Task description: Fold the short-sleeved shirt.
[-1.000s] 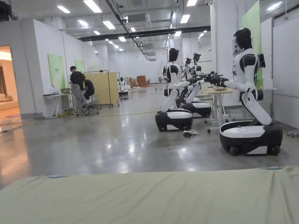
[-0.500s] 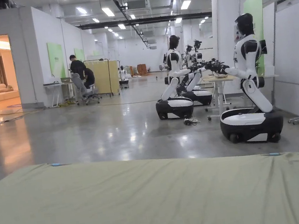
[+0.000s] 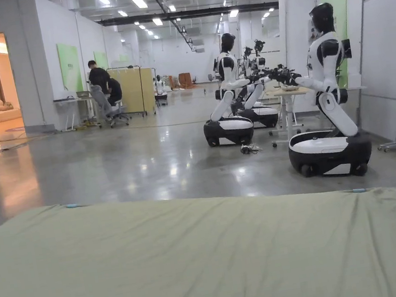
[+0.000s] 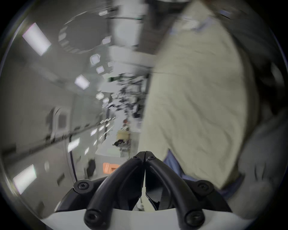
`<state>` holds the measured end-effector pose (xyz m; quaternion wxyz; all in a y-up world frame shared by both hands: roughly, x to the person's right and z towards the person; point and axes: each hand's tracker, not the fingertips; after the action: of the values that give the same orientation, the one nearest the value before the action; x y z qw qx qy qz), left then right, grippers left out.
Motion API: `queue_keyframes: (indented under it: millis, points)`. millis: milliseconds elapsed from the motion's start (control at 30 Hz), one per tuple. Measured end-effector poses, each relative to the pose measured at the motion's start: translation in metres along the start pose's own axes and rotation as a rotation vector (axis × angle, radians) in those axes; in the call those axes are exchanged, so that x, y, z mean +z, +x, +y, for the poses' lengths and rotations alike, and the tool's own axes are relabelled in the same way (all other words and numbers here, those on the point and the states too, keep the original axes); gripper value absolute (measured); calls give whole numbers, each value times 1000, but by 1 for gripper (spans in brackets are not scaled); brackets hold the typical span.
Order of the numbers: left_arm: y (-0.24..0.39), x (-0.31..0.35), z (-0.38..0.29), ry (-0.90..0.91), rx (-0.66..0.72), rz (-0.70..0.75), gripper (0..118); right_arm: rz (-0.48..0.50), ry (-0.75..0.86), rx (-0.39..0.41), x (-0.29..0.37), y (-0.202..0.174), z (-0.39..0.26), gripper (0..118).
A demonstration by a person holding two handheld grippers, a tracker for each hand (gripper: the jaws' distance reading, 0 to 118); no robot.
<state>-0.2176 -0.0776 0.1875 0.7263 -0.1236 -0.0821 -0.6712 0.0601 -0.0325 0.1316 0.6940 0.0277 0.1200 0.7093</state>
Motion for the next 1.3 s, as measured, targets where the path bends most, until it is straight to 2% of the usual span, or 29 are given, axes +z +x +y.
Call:
queue_keyframes:
  millis: [33,100,133,167,200,233,367,433,500,533,567,600,667,700,867,1300]
  points:
    - [12,-2,-4,-24,-91,-29,1,13,4,91,-1,-10,-5,0]
    - [27,-4,-13,-35,-237,-21,1,35,7,217,-3,-25,-15,0]
    - [24,-4,-16,-37,-216,15,1,14,14,257,-4,-28,-19,0]
    - [19,-3,-12,-39,-149,14,1,-6,7,213,-4,-28,-19,0]
    - [5,-2,-3,-43,-9,18,1,3,-21,93,-6,-17,-16,0]
    - [-13,0,3,-41,153,44,1,18,-60,-71,-8,-5,-15,0]
    - [-88,9,7,-3,761,133,1,-43,-95,-674,-12,44,-17,0]
    - [-117,21,-2,95,1139,121,1,-42,-79,-1009,-12,56,-25,0]
    - [-126,36,-16,247,1481,77,1,-35,-77,-1305,-8,55,-29,0]
    - [-122,42,-20,304,1604,54,1,2,-49,-1435,-7,52,-34,0]
    - [-121,43,-21,312,1655,58,1,24,-38,-1521,-6,49,-37,0]
    - [-119,43,-21,293,1648,67,1,15,-17,-1570,-3,47,-36,0]
    - [-115,40,-13,235,1580,104,1,-27,26,-1592,3,46,-34,0]
    - [-115,41,-13,238,1561,107,1,-23,21,-1573,4,49,-34,0]
    - [-120,45,-10,267,1556,116,1,-33,21,-1538,3,56,-28,0]
    - [-132,49,5,299,1523,133,1,-21,21,-1548,5,58,-24,0]
